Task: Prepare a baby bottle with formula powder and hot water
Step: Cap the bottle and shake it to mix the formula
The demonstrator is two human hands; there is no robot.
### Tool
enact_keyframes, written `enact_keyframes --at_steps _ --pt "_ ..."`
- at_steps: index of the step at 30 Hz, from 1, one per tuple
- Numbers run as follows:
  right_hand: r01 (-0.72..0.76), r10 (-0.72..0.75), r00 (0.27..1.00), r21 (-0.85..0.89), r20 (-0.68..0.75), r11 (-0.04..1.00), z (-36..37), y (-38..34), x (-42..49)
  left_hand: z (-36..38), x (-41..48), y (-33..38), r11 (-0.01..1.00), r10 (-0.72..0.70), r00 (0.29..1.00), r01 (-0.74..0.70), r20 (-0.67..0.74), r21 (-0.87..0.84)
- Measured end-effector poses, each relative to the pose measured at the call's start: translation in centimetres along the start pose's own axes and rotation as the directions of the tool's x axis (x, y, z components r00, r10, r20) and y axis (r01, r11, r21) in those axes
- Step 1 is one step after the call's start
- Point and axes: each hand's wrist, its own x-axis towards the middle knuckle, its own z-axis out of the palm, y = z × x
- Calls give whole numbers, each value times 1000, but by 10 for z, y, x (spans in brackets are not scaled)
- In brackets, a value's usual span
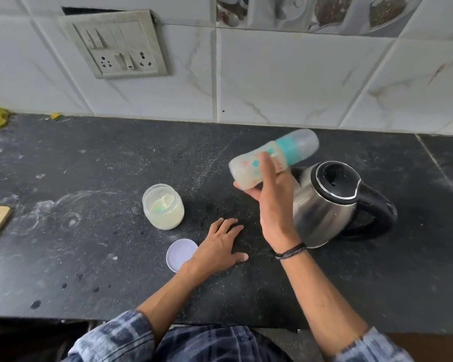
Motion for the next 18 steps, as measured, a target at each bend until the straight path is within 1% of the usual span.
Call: enact_keyframes --at_steps 2,3,5,6,7,8,9,10,13,14,15,16,17,18 --pt "-12 27 992 -119 124 993 -5 5 1 1 -1 1 1000 -5 1000 5 -2 8" --pt "-3 22 989 -132 143 991 -7 7 0 1 -1 1 1000 -6 1000 6 0 12" --pt "-6 19 992 -108 121 994 -7 7 -2 -1 0 1 1000 -4 1000 4 -4 12" --pt "-14 29 991 -115 131 993 -5 6 -2 -1 0 1 1000 -3 1000 3 -5 7" --pt "-4 31 986 -164 162 987 -5 7 -1 -1 0 1 1000 -2 1000 2 -6 2" --pt "34 18 978 -242 210 970 -5 8 -1 -1 0 1 1000 -3 1000 3 -9 3" --pt "74 -10 973 -274 230 959 -5 10 -2 0 0 1 1000 0 1000 1 -13 9" --pt "92 -39 975 -241 217 966 -4 12 -3 0 0 1 1000 2 1000 -1 -15 18" --pt "93 -93 993 5 71 996 4 7 -5 -5 1 1 1000 -1 1000 1 -23 27" --pt "89 -89 994 10 69 996 4 5 -4 -6 1 2 1000 -2 1000 2 -27 26" --pt "74 -67 991 -59 118 996 4 4 -2 -7 2 2 1000 -2 1000 3 -28 27" --pt "76 -37 979 -191 200 979 2 5 0 -7 1 2 1000 -4 1000 5 -25 26" --pt "104 -29 967 -291 253 951 -1 8 1 -8 2 2 1000 -3 1000 4 -23 27" --pt "139 -60 964 -298 260 944 -4 8 0 -8 1 2 1000 -2 1000 3 -23 30"
